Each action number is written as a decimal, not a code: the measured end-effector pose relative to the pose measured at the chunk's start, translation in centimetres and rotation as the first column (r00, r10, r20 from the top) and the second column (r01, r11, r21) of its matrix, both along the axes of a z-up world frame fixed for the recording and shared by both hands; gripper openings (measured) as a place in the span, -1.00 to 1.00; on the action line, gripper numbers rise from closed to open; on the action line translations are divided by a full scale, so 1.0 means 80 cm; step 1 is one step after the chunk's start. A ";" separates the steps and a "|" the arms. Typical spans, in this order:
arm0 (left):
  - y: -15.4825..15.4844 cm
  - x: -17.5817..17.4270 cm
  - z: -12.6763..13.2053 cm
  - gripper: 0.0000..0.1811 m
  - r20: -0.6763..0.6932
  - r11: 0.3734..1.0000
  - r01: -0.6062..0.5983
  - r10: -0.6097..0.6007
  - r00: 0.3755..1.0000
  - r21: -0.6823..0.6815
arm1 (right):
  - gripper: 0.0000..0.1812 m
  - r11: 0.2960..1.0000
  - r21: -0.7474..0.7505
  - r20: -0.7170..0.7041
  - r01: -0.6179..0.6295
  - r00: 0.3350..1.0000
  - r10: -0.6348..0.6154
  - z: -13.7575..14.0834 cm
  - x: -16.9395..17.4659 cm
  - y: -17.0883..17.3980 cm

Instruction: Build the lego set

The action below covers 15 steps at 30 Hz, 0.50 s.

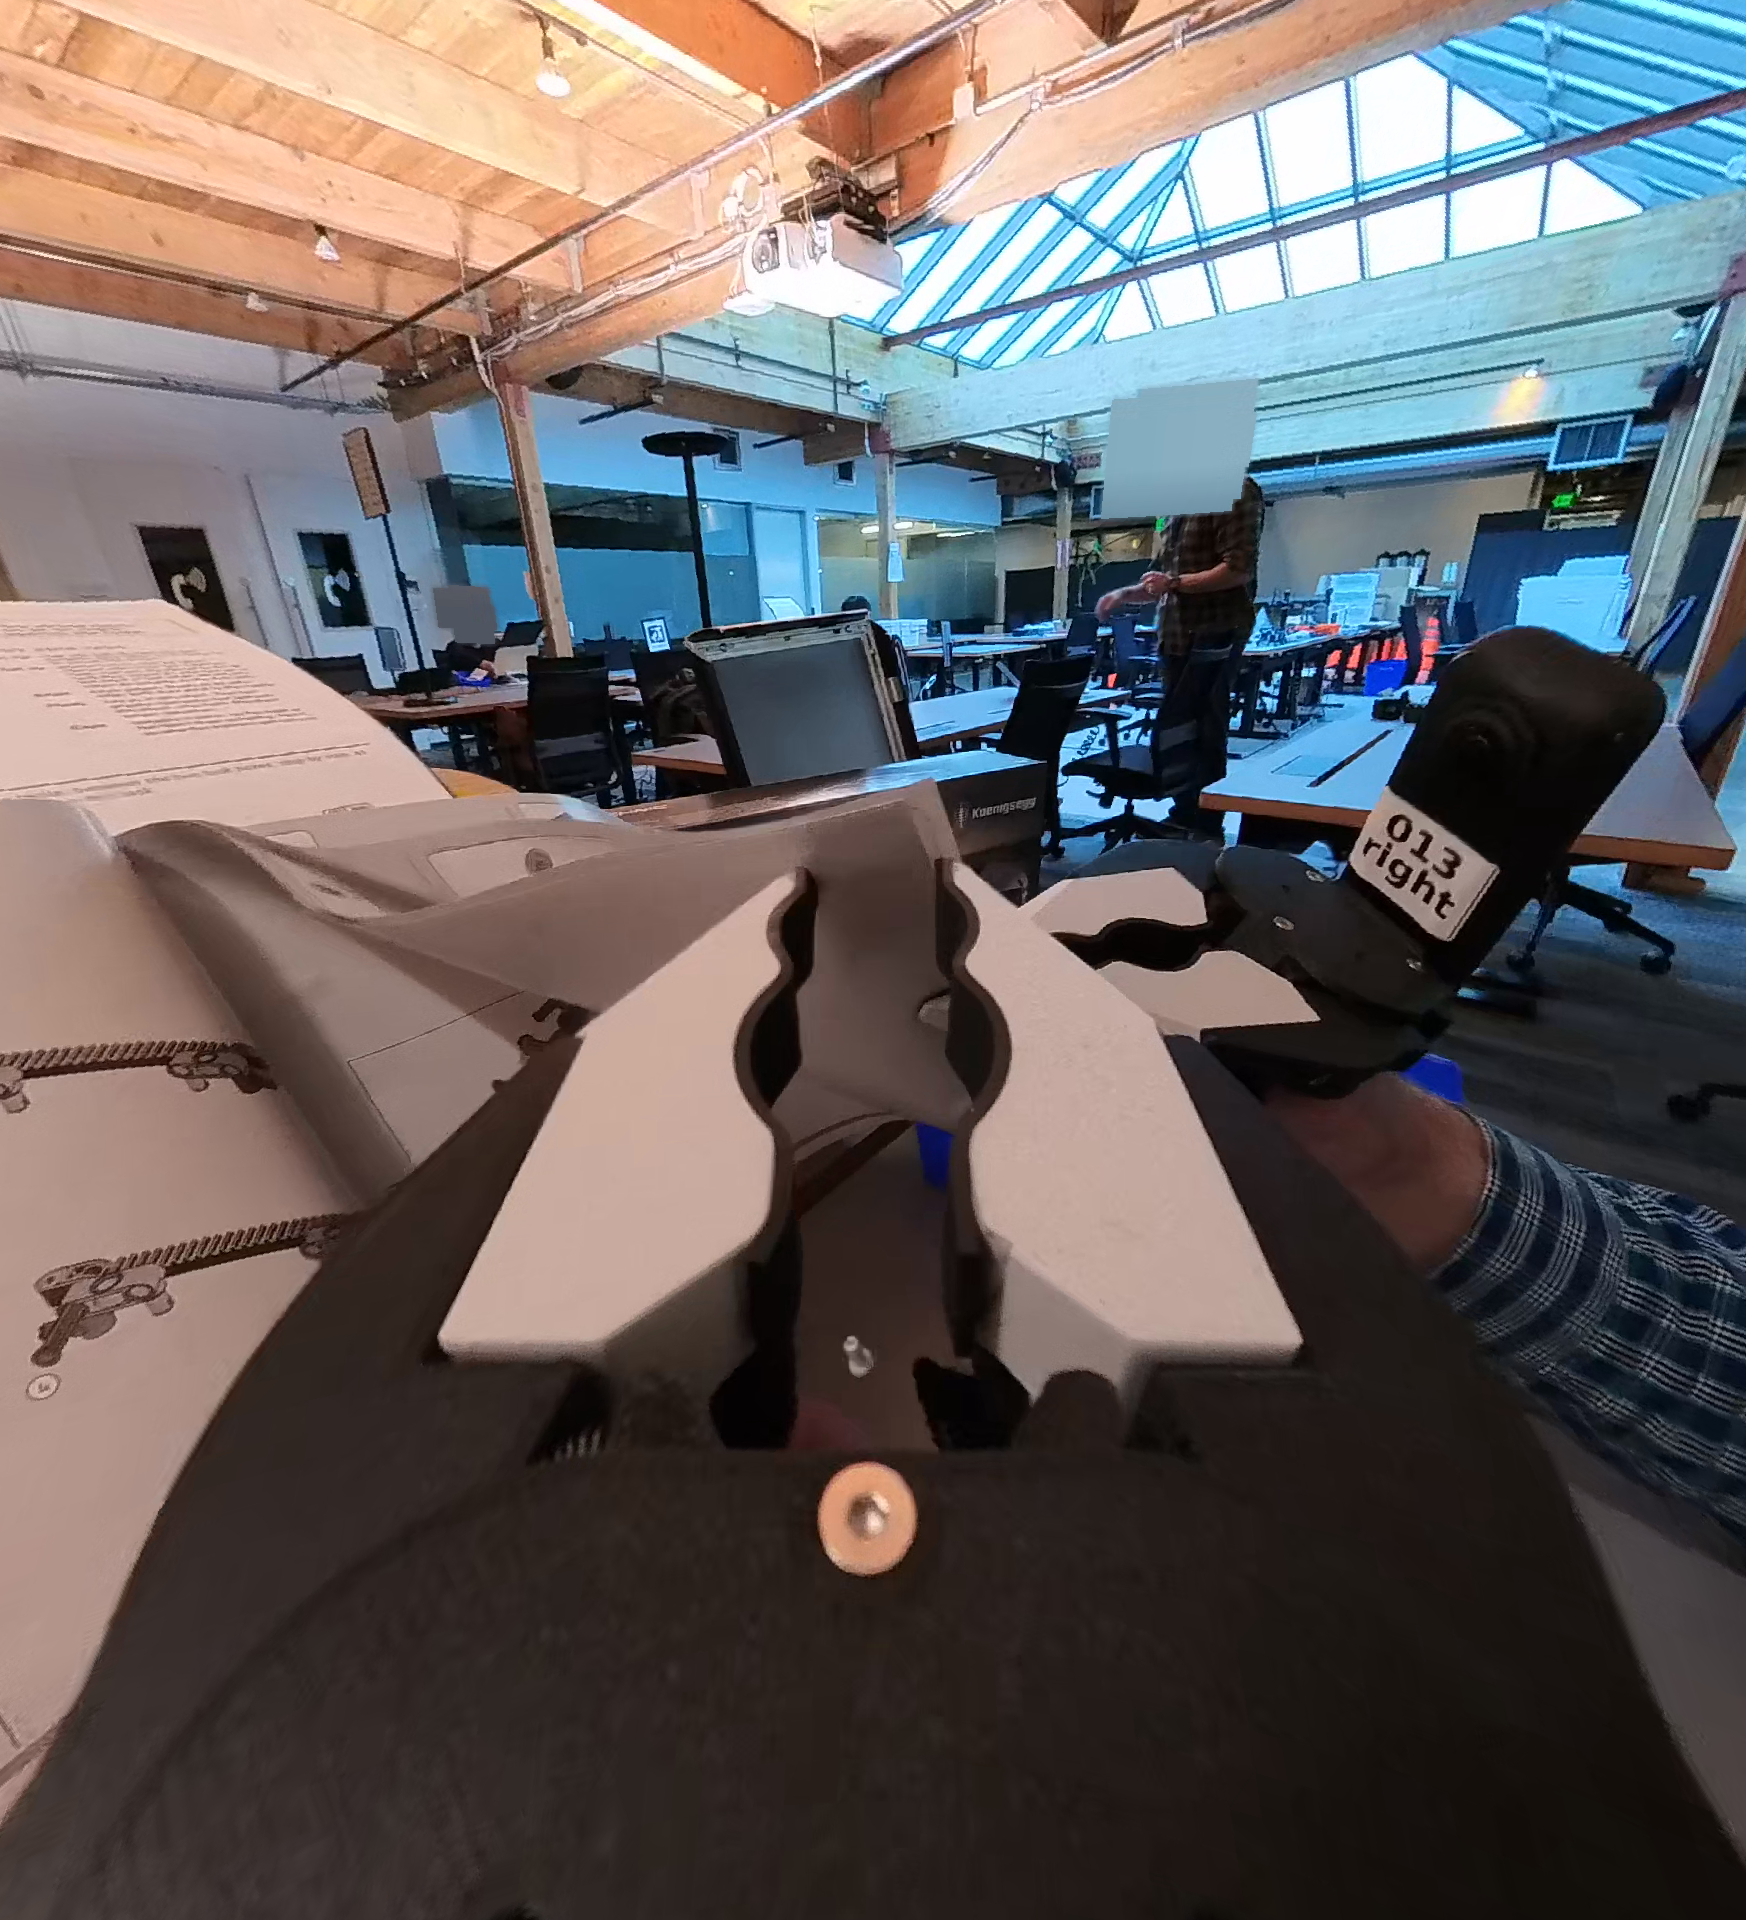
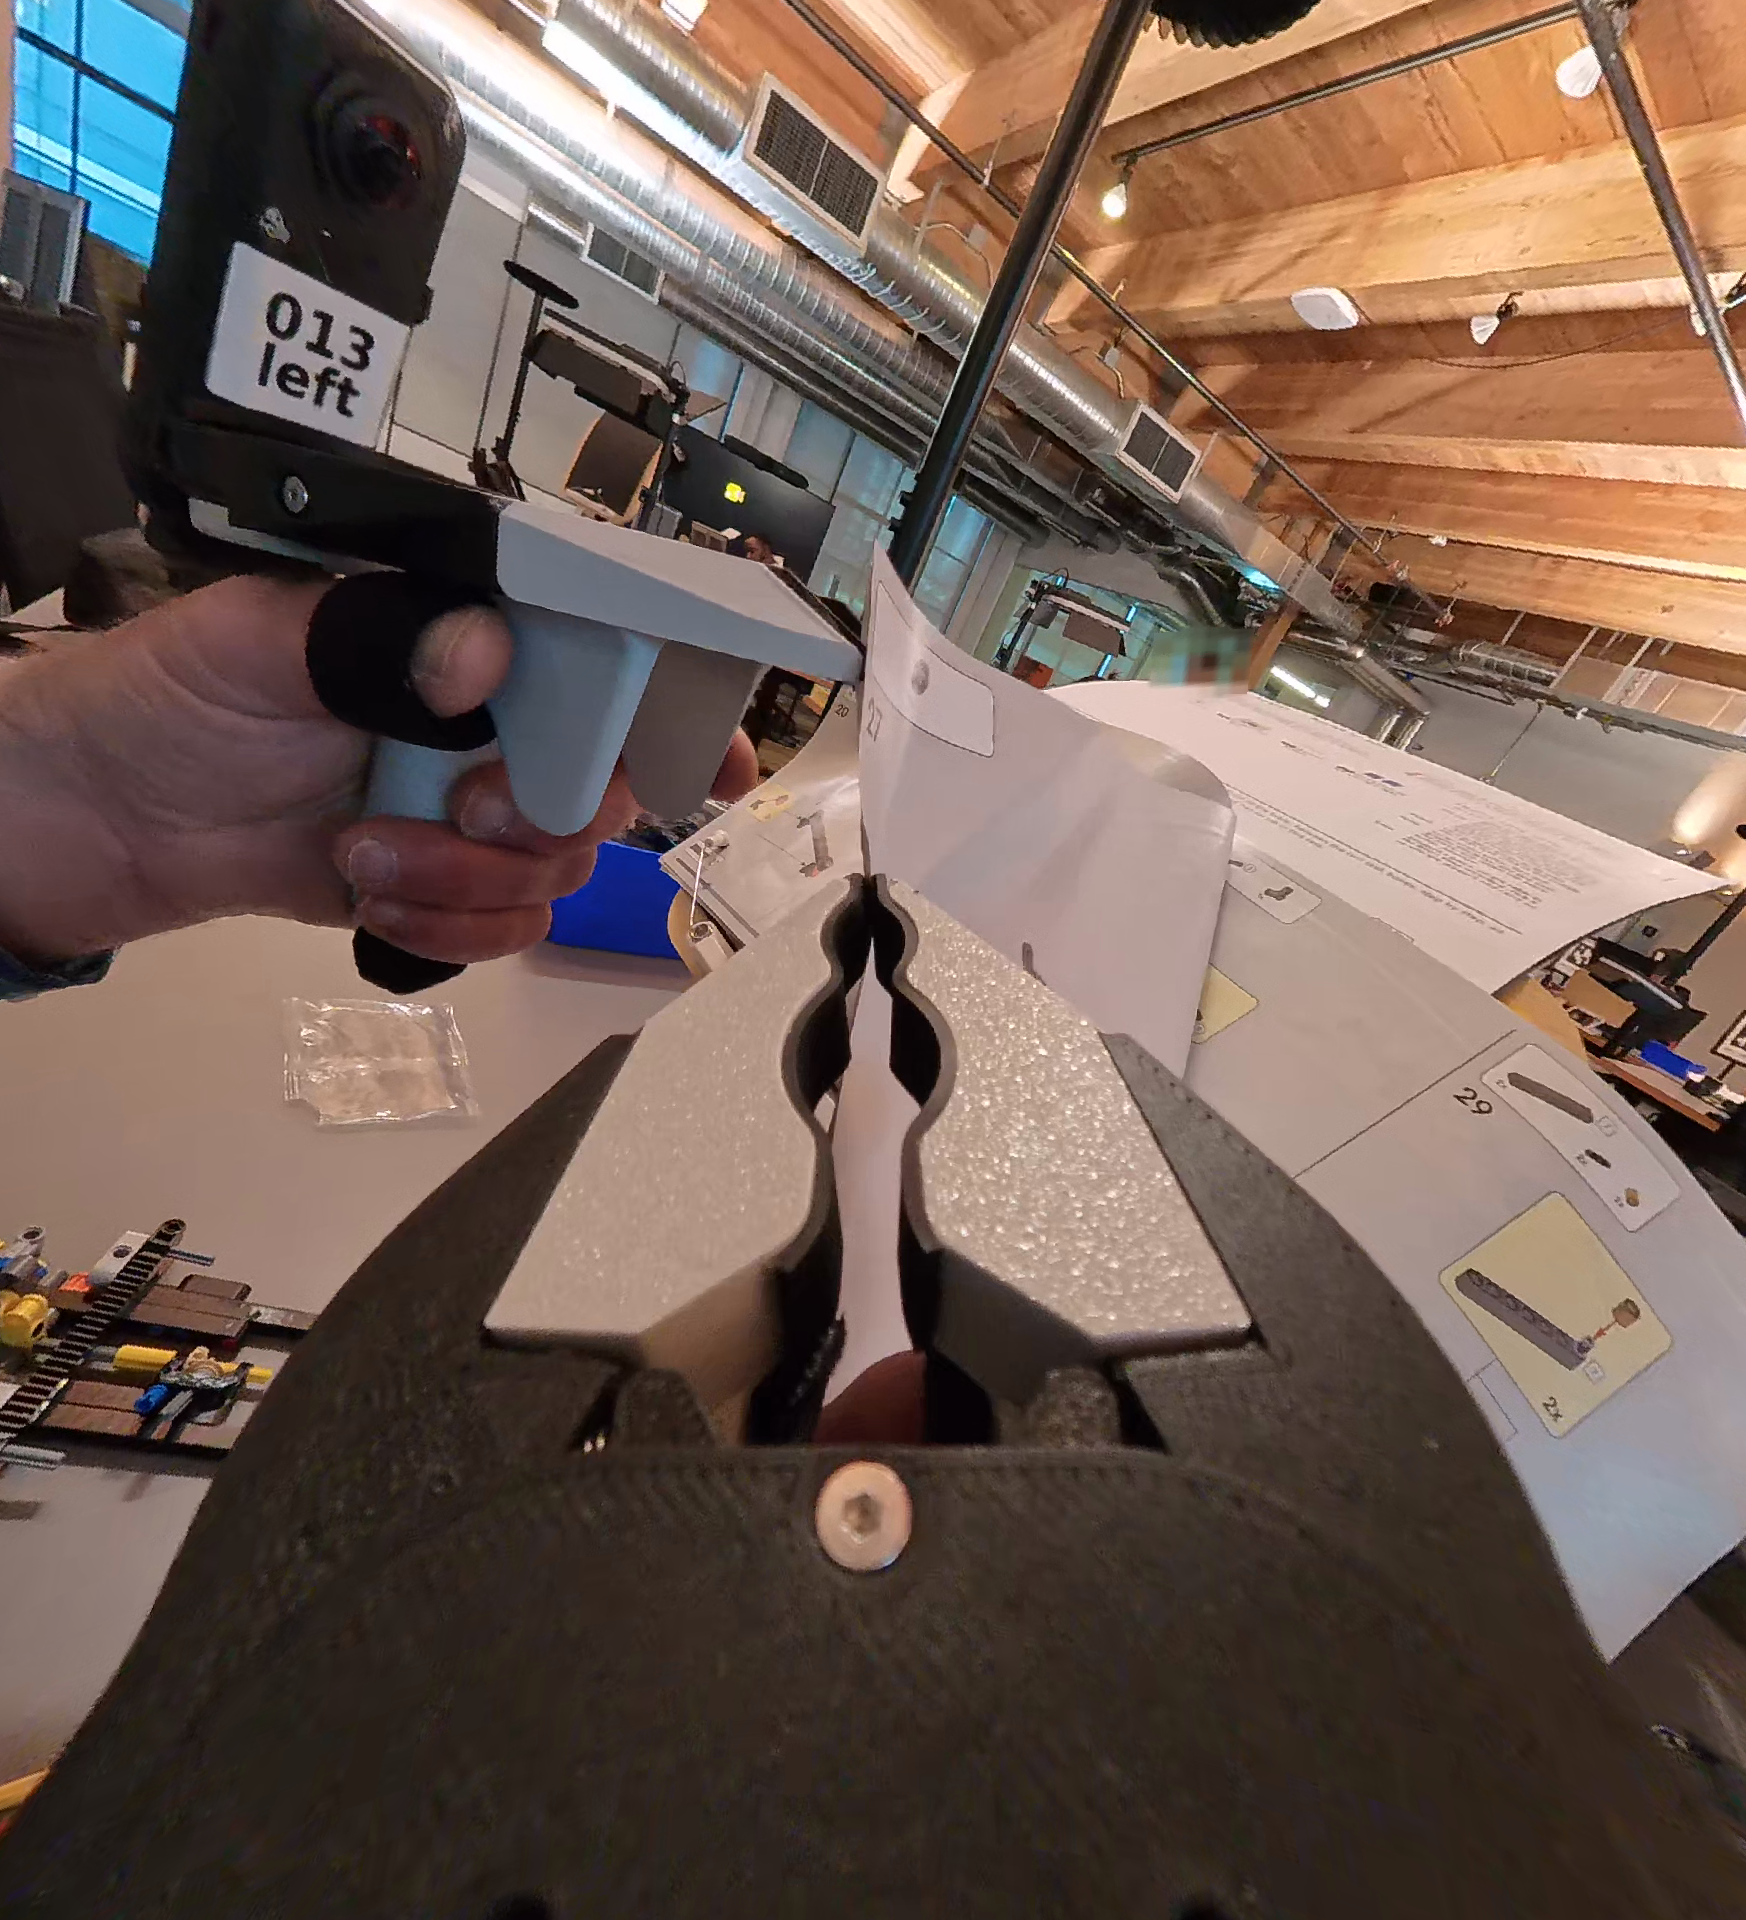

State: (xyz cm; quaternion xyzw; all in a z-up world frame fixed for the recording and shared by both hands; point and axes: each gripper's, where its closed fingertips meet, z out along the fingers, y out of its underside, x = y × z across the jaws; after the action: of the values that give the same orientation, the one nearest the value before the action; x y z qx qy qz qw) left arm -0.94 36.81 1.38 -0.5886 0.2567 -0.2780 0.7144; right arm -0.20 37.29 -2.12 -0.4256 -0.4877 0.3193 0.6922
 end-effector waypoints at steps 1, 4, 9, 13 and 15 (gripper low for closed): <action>0.000 0.001 0.000 -0.81 0.007 1.000 0.004 -0.004 1.000 -0.004 | -1.00 1.000 0.004 0.003 0.003 1.000 -0.003 -0.001 0.000 0.000; 0.003 0.000 -0.002 -0.98 0.017 1.000 -0.011 0.011 1.000 -0.007 | -1.00 1.000 0.021 0.016 0.015 1.000 -0.016 -0.003 -0.003 -0.001; 0.005 -0.001 -0.004 -0.95 0.030 1.000 -0.018 0.019 0.999 -0.015 | -1.00 0.999 0.029 0.019 0.022 1.000 -0.023 -0.002 -0.002 -0.001; 0.008 -0.003 -0.007 -0.88 0.016 0.998 -0.044 0.045 0.999 -0.033 | -1.00 0.999 0.035 0.025 0.023 0.999 -0.024 -0.003 -0.003 -0.002; 0.008 -0.005 -0.006 -0.95 0.024 0.998 -0.054 0.055 0.998 -0.037 | -1.00 0.999 0.047 0.036 0.026 0.999 -0.028 -0.005 -0.005 -0.003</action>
State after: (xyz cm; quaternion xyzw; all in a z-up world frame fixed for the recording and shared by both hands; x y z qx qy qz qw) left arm -1.31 37.46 0.90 -0.6047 0.2267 -0.2703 0.7140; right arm -0.61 37.06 -2.52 -0.4217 -0.5017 0.2906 0.6971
